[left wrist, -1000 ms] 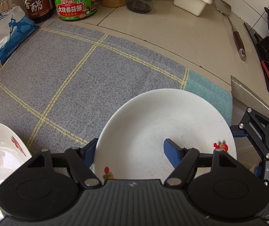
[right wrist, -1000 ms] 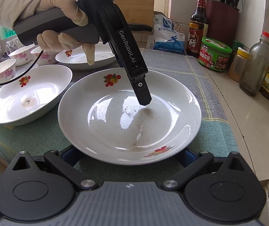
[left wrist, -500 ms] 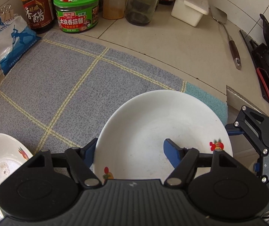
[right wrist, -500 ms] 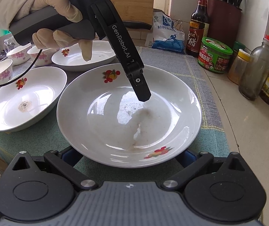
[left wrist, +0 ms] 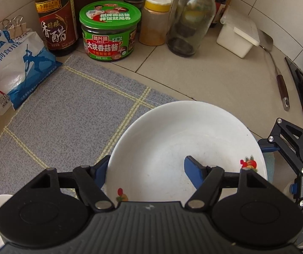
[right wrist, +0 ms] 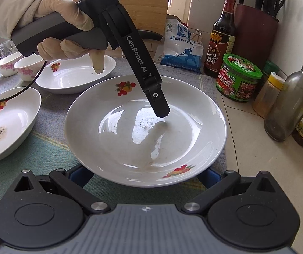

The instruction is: Organize plates and bowls

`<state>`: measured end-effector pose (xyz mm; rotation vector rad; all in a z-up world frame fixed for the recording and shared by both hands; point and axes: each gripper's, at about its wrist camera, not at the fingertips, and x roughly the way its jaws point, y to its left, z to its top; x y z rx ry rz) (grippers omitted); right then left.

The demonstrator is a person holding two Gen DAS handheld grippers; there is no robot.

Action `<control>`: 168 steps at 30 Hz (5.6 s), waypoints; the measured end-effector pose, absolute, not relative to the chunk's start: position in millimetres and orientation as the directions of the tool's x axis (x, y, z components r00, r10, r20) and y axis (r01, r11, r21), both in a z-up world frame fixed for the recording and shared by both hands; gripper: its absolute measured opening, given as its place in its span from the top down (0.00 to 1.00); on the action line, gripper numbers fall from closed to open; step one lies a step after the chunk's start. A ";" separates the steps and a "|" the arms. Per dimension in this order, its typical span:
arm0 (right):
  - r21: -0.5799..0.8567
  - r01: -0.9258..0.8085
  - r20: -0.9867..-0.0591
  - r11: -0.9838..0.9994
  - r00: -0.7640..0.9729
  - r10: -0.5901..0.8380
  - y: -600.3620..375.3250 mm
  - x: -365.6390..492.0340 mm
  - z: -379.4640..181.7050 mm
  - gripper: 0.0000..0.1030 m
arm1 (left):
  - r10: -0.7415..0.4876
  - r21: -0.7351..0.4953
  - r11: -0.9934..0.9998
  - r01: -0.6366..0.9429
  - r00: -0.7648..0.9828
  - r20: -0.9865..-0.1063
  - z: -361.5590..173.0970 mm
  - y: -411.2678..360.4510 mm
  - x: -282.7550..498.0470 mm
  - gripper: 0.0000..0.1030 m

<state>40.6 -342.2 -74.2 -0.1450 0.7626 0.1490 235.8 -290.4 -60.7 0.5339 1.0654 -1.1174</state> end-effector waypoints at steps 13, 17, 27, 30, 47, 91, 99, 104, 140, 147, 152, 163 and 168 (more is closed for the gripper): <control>-0.066 -0.212 -0.706 0.975 0.700 0.105 -375.3 84.1 -82.3 0.00 | -0.455 -0.146 0.421 0.895 0.069 -0.888 -72.8 -319.9 271.7 0.29; -0.057 -0.209 -0.711 0.976 0.695 0.108 -381.0 88.6 -85.7 0.00 | -0.459 -0.154 0.419 0.895 0.062 -0.886 -73.9 -323.8 276.1 0.29; -0.058 -0.189 -0.714 0.980 0.694 0.091 -383.0 87.6 -91.7 0.00 | -0.469 -0.147 0.416 0.897 0.073 -0.880 -72.8 -325.4 275.0 0.27; -0.058 -0.179 -0.714 0.982 0.695 0.085 -381.6 86.3 -91.0 0.00 | -0.482 -0.150 0.414 0.898 0.076 -0.873 -69.2 -323.0 273.2 0.16; -0.025 -0.078 -0.686 0.997 0.727 0.040 -356.5 38.5 -64.9 0.00 | -0.546 -0.043 0.502 0.864 0.278 -0.790 -1.2 -243.2 208.2 0.14; 0.026 -0.414 -0.648 0.910 0.686 0.331 -182.4 -22.2 -92.0 0.00 | -0.347 0.021 0.810 0.586 0.508 -0.789 -15.4 -19.5 84.9 0.12; -0.006 -0.455 -0.611 0.890 0.707 0.357 -172.0 -22.5 -98.2 0.00 | -0.337 -0.007 0.790 0.613 0.425 -0.840 -27.6 -18.6 108.9 0.12; -0.008 -0.466 -0.596 0.885 0.713 0.370 -170.7 -21.0 -99.3 0.00 | -0.325 -0.012 0.766 0.643 0.370 -0.871 -37.4 -24.4 124.3 0.14; -0.041 -0.511 -0.597 0.858 0.701 0.389 -161.1 -13.4 -98.1 0.00 | -0.292 -0.166 0.639 0.752 0.037 -0.956 -61.2 -49.8 180.6 0.30; -0.022 -0.516 -0.604 0.857 0.689 0.399 -161.9 -10.9 -98.4 0.00 | -0.293 -0.177 0.627 0.758 0.019 -0.956 -62.0 -51.5 183.3 0.29; -0.015 -0.512 -0.611 0.859 0.685 0.398 -161.2 -10.3 -98.1 0.00 | -0.293 -0.188 0.623 0.759 0.004 -0.956 -62.0 -52.9 184.6 0.29; -0.009 -0.516 -0.633 0.856 0.666 0.395 -168.9 -13.2 -91.2 0.00 | -0.304 -0.198 0.611 0.766 -0.003 -0.953 -55.5 -60.2 180.0 0.29; -0.008 -0.516 -0.626 0.857 0.670 0.398 -179.8 -13.3 -81.2 0.00 | -0.314 -0.194 0.607 0.771 0.008 -0.949 -48.6 -69.2 180.6 0.29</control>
